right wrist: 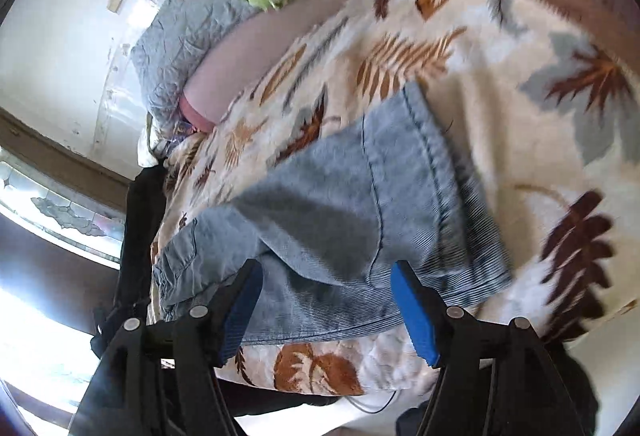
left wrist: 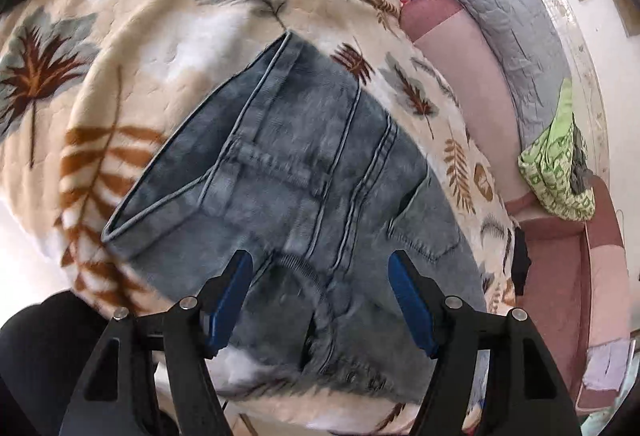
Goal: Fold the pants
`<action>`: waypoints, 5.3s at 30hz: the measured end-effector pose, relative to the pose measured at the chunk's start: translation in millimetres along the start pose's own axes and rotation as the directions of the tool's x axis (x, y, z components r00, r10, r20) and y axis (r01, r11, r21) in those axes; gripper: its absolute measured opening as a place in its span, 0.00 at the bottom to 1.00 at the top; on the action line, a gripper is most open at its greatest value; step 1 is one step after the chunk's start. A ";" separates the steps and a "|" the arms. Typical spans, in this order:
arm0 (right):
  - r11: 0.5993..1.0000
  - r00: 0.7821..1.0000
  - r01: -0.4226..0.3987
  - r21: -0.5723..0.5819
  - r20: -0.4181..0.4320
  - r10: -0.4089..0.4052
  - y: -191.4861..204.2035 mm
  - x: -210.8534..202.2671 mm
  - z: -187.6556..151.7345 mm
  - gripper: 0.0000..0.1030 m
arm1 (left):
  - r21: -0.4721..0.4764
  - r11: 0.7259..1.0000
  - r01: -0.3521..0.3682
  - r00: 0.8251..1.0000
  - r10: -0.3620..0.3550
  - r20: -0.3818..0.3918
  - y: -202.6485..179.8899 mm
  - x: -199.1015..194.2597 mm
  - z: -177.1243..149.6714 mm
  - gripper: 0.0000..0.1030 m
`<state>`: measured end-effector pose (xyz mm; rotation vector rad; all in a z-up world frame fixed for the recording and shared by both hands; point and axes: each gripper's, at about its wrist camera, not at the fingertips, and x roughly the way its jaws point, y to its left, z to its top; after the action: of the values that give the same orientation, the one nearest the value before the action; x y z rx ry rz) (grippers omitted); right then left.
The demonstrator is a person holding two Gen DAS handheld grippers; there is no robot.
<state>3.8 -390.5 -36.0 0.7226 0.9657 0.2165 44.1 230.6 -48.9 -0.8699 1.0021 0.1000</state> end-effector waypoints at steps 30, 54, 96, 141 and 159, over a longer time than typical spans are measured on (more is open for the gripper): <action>0.918 0.988 0.142 0.369 0.000 -0.153 -39.0 24.7 10.8 0.17 | 0.075 0.995 -0.067 0.972 0.048 0.228 -13.5 -30.7 33.2 0.04; 0.965 0.988 0.149 0.214 0.019 -0.156 -40.7 -0.6 9.0 0.17 | 0.013 1.000 -0.028 0.996 0.026 0.082 3.4 -9.0 4.8 0.50; 0.971 0.973 0.231 0.054 0.016 -0.232 -14.5 -31.6 18.0 0.19 | 0.070 0.988 -0.136 0.943 0.108 0.314 8.9 -92.8 -5.6 0.05; 0.850 0.909 0.411 -0.329 0.080 -0.408 50.1 21.4 42.5 0.65 | 0.334 0.912 -0.236 0.929 0.111 0.352 -43.4 -18.1 -10.2 0.66; 0.805 0.959 0.039 -0.591 -0.205 -0.197 238.5 186.3 34.4 0.69 | 0.372 0.817 -0.440 0.889 0.337 0.311 -30.3 40.4 -8.2 0.80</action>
<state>171.2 -139.4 5.4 0.0588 1.1126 0.4821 74.8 192.6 -64.1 -0.2220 0.9209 0.3107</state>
